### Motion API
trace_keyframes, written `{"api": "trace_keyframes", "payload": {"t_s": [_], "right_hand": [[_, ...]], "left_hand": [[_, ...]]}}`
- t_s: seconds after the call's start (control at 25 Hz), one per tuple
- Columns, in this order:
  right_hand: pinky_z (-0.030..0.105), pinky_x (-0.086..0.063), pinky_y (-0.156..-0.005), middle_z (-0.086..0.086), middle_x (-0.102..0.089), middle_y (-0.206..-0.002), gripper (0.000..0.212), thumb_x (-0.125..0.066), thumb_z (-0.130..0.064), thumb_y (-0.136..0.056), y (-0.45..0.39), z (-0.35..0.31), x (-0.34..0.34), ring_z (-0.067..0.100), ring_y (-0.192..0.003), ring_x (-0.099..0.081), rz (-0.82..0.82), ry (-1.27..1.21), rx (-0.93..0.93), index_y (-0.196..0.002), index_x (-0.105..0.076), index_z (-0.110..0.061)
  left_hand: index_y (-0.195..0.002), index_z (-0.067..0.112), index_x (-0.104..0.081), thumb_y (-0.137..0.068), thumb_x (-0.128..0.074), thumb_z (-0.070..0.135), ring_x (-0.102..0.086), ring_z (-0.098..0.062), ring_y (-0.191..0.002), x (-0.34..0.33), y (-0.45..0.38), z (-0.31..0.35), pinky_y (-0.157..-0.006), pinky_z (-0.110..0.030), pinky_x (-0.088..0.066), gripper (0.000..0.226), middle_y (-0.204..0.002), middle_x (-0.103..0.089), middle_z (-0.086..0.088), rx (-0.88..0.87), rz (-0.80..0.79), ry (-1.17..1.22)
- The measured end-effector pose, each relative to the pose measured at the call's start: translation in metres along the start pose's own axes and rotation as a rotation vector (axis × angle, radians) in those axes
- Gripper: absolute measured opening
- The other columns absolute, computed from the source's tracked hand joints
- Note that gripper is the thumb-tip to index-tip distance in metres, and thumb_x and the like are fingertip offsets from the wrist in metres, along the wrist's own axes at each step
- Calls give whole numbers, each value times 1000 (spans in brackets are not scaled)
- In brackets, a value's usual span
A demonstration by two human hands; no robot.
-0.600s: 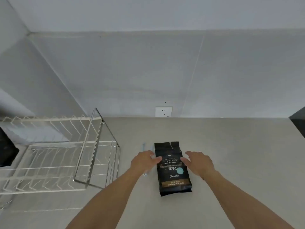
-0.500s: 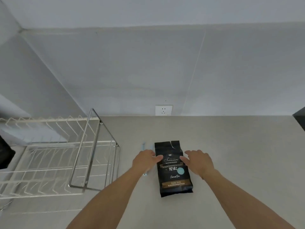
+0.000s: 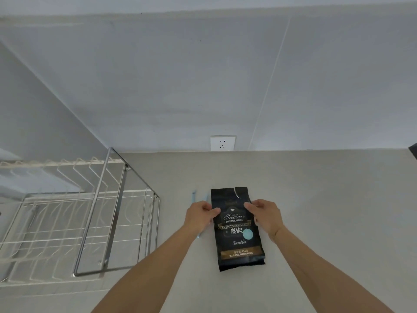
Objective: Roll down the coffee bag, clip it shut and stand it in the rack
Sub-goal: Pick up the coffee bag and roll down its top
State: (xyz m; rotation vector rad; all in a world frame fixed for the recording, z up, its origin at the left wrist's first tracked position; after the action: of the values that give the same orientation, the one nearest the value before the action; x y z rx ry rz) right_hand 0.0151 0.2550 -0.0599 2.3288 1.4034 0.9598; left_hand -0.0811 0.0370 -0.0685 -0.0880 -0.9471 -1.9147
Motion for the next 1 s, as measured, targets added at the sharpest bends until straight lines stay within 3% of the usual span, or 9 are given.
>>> {"api": "trace_keyframes", "payload": {"t_s": [0.2,0.32,0.48,0.64,0.8,1.0], "right_hand": [[39,-58,-77,6,-77,-83,21,-68,-32,-84,34,1,6,22,-83,-70,-34,-263,4,-82,-67,-11],[29,-57,-67,5,-77,-81,18,-67,-27,-86,58,-2,14,18,-78,-70,-44,-329,52,-83,-66,-9],[21,-54,-61,-1,-77,-77,16,-67,-26,-86,93,-1,24,13,-73,-71,-20,-331,102,-82,-66,-10],[27,-58,-65,4,-78,-78,13,-69,-22,-85,128,5,25,14,-71,-71,-30,-332,153,-79,-70,-11],[18,-56,-55,2,-78,-76,12,-68,-20,-85,161,18,21,10,-68,-71,-26,-358,187,-77,-70,-13],[17,-53,-54,-4,-77,-77,12,-69,-26,-85,191,37,12,3,-67,-68,-26,-317,187,-75,-69,-19]], "left_hand": [[-79,14,-62,-84,-73,25,-61,-10,-63,5,34,9,-61,-19,-52,16,-80,-72,-4,-110,-14,198],[-84,9,-65,-84,-73,22,-63,-12,-70,7,59,14,-68,-27,-54,15,-87,-73,-12,-166,-25,259],[-86,8,-65,-84,-72,20,-65,-5,-67,7,96,14,-59,-15,-53,15,-84,-74,-10,-219,-25,284],[-81,10,-66,-83,-73,19,-64,-3,-65,12,130,3,-59,-16,-54,12,-75,-73,0,-266,7,274],[-77,11,-67,-82,-75,17,-60,1,-58,16,159,-9,-55,-11,-49,10,-63,-69,10,-313,18,282],[-77,15,-67,-82,-75,19,-57,1,-59,19,182,-34,-55,-13,-49,10,-66,-68,7,-322,35,212]]}}
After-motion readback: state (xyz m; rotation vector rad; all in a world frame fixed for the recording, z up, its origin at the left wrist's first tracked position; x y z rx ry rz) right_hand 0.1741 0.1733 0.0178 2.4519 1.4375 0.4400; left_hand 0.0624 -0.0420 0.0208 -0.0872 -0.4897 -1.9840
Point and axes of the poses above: each hand's wrist, its own y-axis away from the middle knuckle, its own x-axis out of the back of the hand, z = x × y, the point moved 10 cm from there along -y, towards the middle knuckle
